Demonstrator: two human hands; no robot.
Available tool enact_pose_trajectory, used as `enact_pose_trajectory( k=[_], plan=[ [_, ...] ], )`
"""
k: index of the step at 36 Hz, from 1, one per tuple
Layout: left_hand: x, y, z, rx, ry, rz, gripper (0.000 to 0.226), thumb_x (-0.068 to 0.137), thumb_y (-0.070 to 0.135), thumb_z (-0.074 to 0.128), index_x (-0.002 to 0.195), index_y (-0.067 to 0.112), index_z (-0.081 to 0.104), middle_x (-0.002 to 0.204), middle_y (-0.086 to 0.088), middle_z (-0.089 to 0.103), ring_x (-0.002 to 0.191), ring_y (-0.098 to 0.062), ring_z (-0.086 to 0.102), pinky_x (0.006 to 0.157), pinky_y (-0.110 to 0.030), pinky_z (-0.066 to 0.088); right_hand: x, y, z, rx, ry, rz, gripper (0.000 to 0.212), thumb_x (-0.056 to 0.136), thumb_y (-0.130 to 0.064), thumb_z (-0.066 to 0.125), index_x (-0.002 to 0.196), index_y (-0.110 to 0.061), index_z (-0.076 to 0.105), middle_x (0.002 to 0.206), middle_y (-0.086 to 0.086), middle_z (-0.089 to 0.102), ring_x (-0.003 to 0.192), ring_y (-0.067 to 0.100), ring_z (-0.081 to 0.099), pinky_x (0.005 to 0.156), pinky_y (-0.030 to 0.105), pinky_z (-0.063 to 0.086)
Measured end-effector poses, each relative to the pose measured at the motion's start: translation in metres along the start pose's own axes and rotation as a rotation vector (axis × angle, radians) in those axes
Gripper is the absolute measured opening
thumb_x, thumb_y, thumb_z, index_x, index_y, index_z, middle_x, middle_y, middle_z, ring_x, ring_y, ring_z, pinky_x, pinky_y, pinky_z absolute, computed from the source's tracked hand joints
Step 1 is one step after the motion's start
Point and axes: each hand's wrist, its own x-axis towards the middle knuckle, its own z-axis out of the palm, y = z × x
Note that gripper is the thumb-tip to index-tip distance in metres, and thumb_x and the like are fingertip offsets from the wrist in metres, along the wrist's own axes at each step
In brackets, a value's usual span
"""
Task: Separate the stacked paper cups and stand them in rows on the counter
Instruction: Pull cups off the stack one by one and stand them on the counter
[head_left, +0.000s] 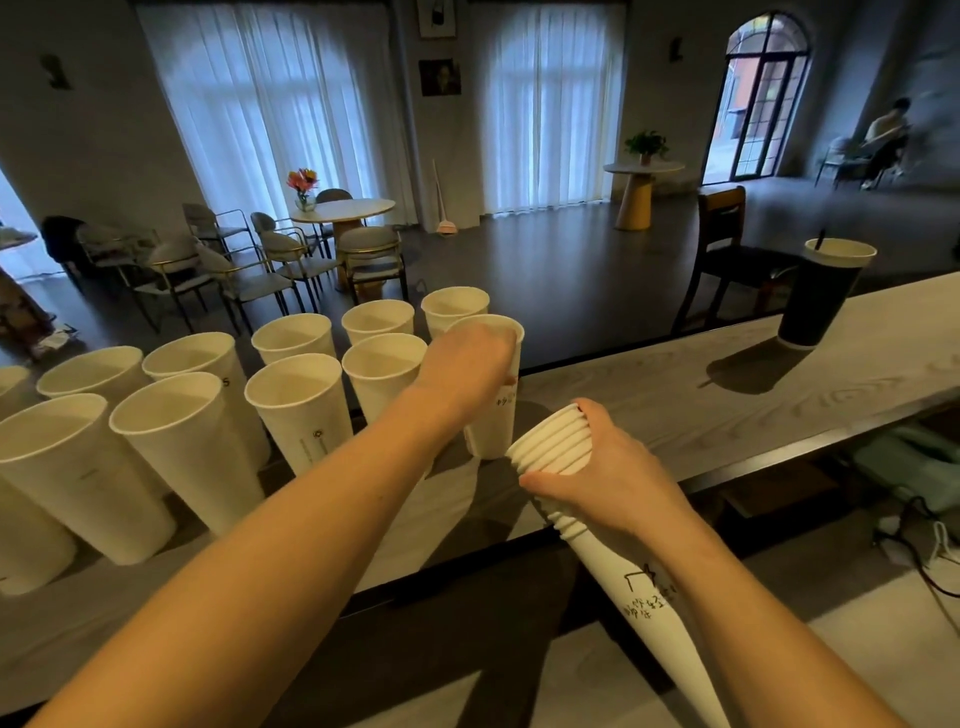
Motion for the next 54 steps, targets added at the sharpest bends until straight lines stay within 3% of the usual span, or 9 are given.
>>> enact_pose_trajectory(
  k=[10, 15, 18, 22, 27, 36, 40, 43, 54],
  plan=[
    [-0.050, -0.001, -0.041, -0.446, 0.212, 0.036, 0.036, 0.094, 0.042, 0.058, 0.122, 0.020, 0.054, 0.117, 0.001, 0.062, 0.105, -0.015, 0.057, 0.081, -0.031, 0.048, -0.026, -0.028, 0.006, 0.081, 0.003, -0.103, 0.096, 0.065, -0.065, 0.079, 0.143, -0.041, 0.029, 0.118, -0.013, 0.058, 0.106, 0.011, 0.057, 0.088, 0.039, 0.053],
    [-0.111, -0.030, -0.051, -0.803, -0.325, 0.004, 0.029, 0.102, 0.043, 0.041, 0.100, 0.022, 0.061, 0.084, 0.008, 0.061, 0.076, -0.005, 0.057, 0.068, -0.023, 0.044, -0.040, -0.072, 0.030, 0.146, -0.037, -0.199, 0.071, 0.067, -0.061, 0.080, 0.126, -0.047, 0.042, 0.106, -0.018, 0.064, 0.097, 0.005, 0.062, 0.080, 0.037, 0.056],
    [-0.140, -0.064, -0.054, -0.895, -0.359, -0.031, 0.029, 0.104, 0.037, 0.039, 0.093, 0.025, 0.062, 0.078, 0.012, 0.061, 0.066, 0.004, 0.055, 0.067, -0.020, 0.043, -0.045, -0.101, 0.056, 0.142, -0.096, -0.248, 0.064, 0.065, -0.062, 0.080, 0.117, -0.045, 0.046, 0.103, -0.017, 0.065, 0.095, 0.006, 0.062, 0.079, 0.040, 0.056],
    [-0.181, -0.111, -0.065, -0.960, -0.301, -0.138, 0.032, 0.102, 0.039, 0.044, 0.099, 0.018, 0.068, 0.092, -0.009, 0.072, 0.085, -0.026, 0.066, 0.079, -0.043, 0.051, -0.052, -0.134, 0.093, 0.184, -0.146, -0.308, 0.096, 0.059, -0.071, 0.079, 0.141, -0.043, 0.039, 0.121, -0.017, 0.063, 0.107, 0.005, 0.060, 0.088, 0.036, 0.054],
    [-0.239, -0.186, -0.090, -1.063, -0.205, -0.233, 0.030, 0.102, 0.037, 0.045, 0.102, 0.021, 0.071, 0.094, -0.001, 0.074, 0.089, -0.017, 0.068, 0.084, -0.038, 0.051, -0.070, -0.191, 0.135, 0.285, -0.273, -0.357, 0.117, 0.054, -0.075, 0.080, 0.152, -0.047, 0.023, 0.131, -0.025, 0.050, 0.118, -0.001, 0.053, 0.095, 0.028, 0.048],
    [-0.341, -0.309, -0.129, -0.939, -0.128, -0.290, 0.028, 0.102, 0.031, 0.046, 0.083, 0.020, 0.064, 0.064, 0.012, 0.056, 0.058, -0.002, 0.046, 0.060, -0.023, 0.037, -0.115, -0.307, 0.240, 0.330, -0.393, -0.433, 0.089, 0.072, -0.050, 0.086, 0.139, -0.056, 0.028, 0.116, -0.039, 0.049, 0.104, -0.021, 0.049, 0.083, 0.010, 0.042],
    [-0.387, -0.368, -0.142, -0.907, -0.176, -0.378, 0.032, 0.102, 0.029, 0.043, 0.098, 0.007, 0.066, 0.090, -0.011, 0.067, 0.082, -0.028, 0.058, 0.080, -0.042, 0.048, -0.130, -0.355, 0.286, 0.317, -0.440, -0.460, 0.085, 0.072, -0.048, 0.086, 0.133, -0.060, 0.028, 0.113, -0.041, 0.048, 0.104, -0.019, 0.050, 0.079, 0.007, 0.040],
    [-0.420, -0.409, -0.151, -0.895, -0.215, -0.417, 0.032, 0.102, 0.034, 0.043, 0.113, 0.021, 0.070, 0.110, -0.002, 0.071, 0.106, -0.023, 0.063, 0.098, -0.044, 0.046, -0.141, -0.390, 0.317, 0.294, -0.494, -0.482, 0.084, 0.074, -0.046, 0.085, 0.136, -0.058, 0.029, 0.113, -0.041, 0.045, 0.100, -0.020, 0.049, 0.077, 0.007, 0.041],
    [-0.512, -0.488, -0.172, -0.974, -0.156, -0.567, 0.027, 0.098, 0.027, 0.052, 0.104, 0.013, 0.075, 0.105, -0.012, 0.073, 0.103, -0.031, 0.065, 0.099, -0.052, 0.044, -0.170, -0.475, 0.392, 0.121, -0.572, -0.616, 0.102, 0.073, -0.057, 0.082, 0.153, -0.048, 0.020, 0.130, -0.019, 0.050, 0.118, 0.008, 0.051, 0.095, 0.029, 0.046]
  ],
)
